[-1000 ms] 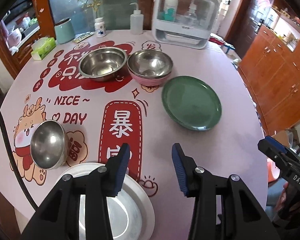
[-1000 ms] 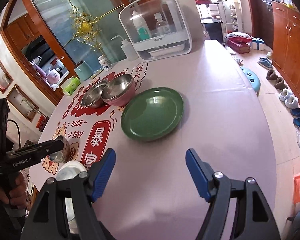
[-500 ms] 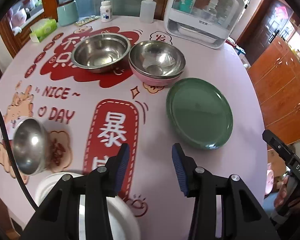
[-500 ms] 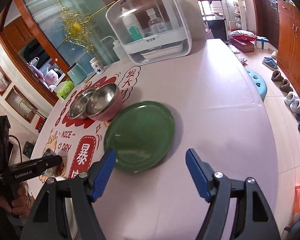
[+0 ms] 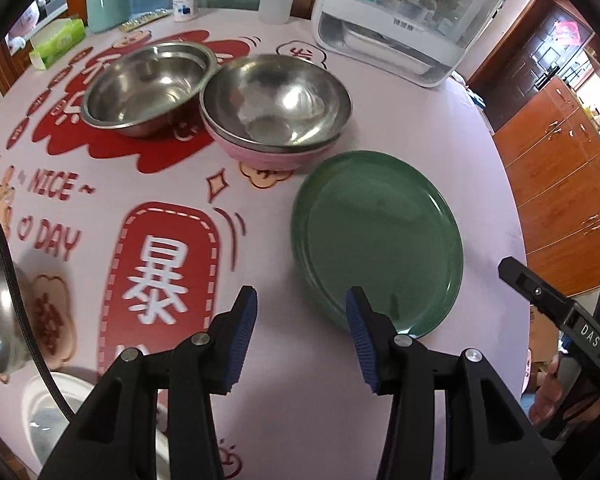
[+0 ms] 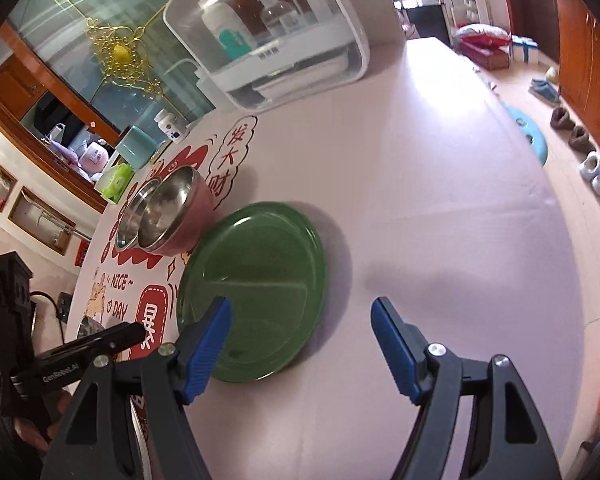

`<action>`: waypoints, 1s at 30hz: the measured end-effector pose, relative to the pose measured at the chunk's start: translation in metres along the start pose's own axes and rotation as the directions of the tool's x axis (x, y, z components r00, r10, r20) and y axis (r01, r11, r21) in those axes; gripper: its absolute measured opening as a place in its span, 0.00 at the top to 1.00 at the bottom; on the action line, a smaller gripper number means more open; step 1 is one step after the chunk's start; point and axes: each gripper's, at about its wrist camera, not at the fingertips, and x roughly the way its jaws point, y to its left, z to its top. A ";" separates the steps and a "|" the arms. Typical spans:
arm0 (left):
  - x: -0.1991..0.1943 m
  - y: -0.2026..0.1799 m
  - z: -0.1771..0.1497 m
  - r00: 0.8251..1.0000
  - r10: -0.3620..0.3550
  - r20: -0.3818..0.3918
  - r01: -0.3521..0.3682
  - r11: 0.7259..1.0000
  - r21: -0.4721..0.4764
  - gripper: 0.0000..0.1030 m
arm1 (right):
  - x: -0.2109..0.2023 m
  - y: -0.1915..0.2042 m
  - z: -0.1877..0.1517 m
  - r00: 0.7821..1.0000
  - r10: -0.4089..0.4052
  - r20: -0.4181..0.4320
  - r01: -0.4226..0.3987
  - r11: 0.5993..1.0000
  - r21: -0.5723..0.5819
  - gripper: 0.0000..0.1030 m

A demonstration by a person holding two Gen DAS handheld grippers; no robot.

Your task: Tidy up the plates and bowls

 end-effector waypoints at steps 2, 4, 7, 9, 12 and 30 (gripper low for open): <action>0.006 -0.001 0.000 1.000 -0.008 0.007 0.008 1.000 -0.007 0.56 | 0.005 -0.004 0.000 1.000 0.013 -0.006 -0.013 1.000 0.017 0.30; 0.012 -0.001 -0.001 1.000 -0.016 0.017 0.016 1.000 -0.014 0.56 | 0.011 -0.009 -0.002 0.999 0.029 -0.016 -0.029 0.999 0.041 0.30; 0.022 0.000 0.000 0.999 -0.033 0.028 0.034 0.999 -0.036 0.56 | 0.019 -0.015 -0.004 0.999 0.040 -0.034 -0.038 0.997 0.062 0.30; 0.028 0.000 0.001 0.999 -0.042 0.028 0.043 0.998 -0.037 0.56 | 0.023 -0.019 -0.005 0.998 0.050 -0.036 -0.047 0.996 0.071 0.34; 0.037 0.000 0.004 0.999 -0.035 0.024 0.035 0.999 -0.026 0.56 | 0.029 -0.022 -0.006 0.997 0.069 -0.039 -0.065 0.994 0.093 0.37; 0.063 0.002 0.005 0.995 -0.098 0.022 0.099 0.994 -0.042 0.57 | 0.049 -0.026 -0.007 0.993 0.107 -0.057 -0.101 0.990 0.097 0.75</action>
